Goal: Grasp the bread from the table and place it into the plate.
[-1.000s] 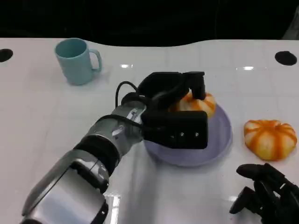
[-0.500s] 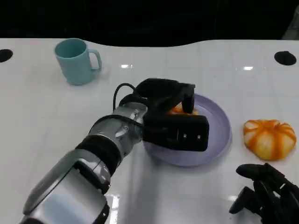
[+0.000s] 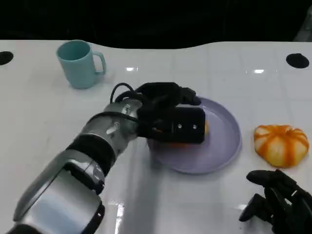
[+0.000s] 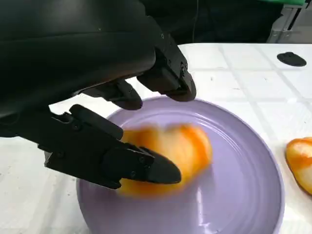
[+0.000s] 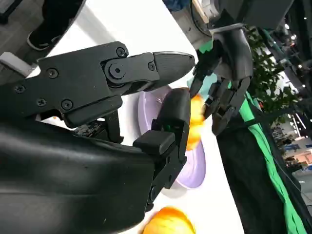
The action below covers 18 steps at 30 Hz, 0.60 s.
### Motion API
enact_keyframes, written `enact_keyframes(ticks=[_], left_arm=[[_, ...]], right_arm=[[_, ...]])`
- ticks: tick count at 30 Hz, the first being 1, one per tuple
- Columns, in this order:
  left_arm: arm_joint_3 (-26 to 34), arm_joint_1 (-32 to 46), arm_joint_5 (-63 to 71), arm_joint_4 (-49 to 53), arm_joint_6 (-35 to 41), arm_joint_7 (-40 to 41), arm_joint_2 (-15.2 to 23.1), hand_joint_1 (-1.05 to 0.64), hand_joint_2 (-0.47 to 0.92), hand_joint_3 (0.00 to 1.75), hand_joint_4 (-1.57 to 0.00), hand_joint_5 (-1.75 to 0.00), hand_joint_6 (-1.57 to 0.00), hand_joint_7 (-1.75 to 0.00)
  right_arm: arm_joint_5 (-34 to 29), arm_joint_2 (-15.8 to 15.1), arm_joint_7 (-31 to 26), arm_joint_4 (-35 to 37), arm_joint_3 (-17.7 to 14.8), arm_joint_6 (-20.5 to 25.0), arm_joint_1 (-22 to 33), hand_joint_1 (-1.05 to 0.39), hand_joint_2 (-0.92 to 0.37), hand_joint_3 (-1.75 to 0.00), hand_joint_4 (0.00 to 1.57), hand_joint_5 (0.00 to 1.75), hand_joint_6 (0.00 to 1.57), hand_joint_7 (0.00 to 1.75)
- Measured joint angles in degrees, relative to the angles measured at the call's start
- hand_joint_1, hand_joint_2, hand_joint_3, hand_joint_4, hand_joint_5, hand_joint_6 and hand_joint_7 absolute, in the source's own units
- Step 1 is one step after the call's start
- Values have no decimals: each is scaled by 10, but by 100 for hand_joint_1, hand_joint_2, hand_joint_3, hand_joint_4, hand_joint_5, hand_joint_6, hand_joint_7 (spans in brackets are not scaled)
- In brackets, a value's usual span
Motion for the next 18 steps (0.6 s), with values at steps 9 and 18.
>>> enact_keyframes(ticks=[9,18], left_arm=[[65,16,-86,-60,-66,-77,47,-67,92,40,-44,-16,-45,-2],[185,171,-276,-169,-163,-155,53,-57,92,40,-65,-51,-63,-8]], right_arm=[[0,0,-3,-1,0,3,-1,-78,-92,-18,67,145,74,97],[2,1,-3,-8,-1,8,7,-78,-92,-17,67,146,75,95]])
